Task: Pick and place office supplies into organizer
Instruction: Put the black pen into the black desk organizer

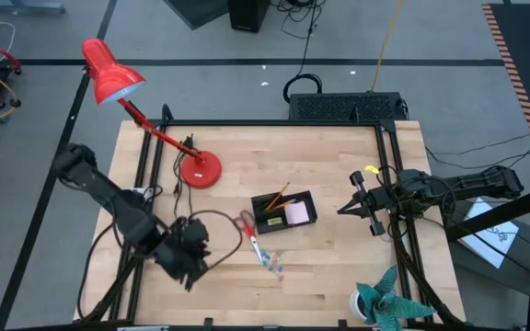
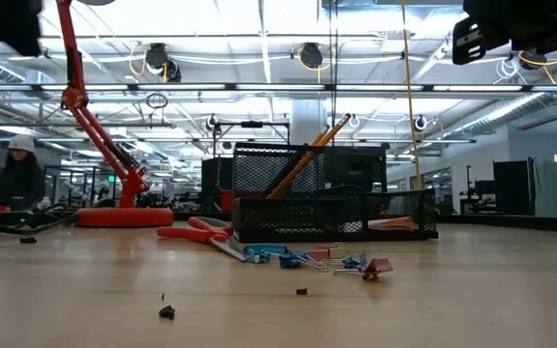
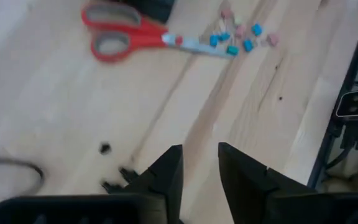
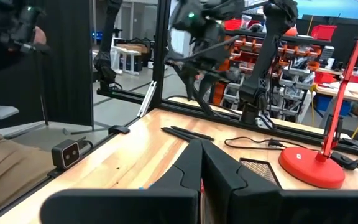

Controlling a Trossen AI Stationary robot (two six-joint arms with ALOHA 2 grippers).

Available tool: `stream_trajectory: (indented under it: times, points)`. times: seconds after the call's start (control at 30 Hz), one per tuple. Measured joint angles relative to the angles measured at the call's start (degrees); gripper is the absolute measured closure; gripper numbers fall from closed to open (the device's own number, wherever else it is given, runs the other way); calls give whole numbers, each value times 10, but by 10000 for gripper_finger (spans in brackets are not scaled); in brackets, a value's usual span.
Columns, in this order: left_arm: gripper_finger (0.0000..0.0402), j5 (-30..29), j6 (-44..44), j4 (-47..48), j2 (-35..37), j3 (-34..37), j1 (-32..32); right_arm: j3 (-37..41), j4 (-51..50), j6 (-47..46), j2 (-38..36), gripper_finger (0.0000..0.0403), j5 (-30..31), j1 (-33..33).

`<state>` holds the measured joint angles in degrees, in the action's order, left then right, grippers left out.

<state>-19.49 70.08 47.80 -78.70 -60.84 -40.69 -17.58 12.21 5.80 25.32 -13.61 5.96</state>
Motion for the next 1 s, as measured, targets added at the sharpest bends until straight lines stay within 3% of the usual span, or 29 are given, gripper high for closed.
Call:
stream_trajectory:
  times: [0.37,0.53,0.67,1.0]
  points:
    - [309,28,192,1,-147,0,-59,0,0,-2,0,403,0,0]
    - [284,101,273,79,-191,0,-51,0,0,-3,0,403,0,0]
    - [256,132,348,146,-196,1,-50,0,5,-6,0,403,0,0]
    - [203,169,391,122,-189,0,-39,0,4,-6,0,403,0,0]
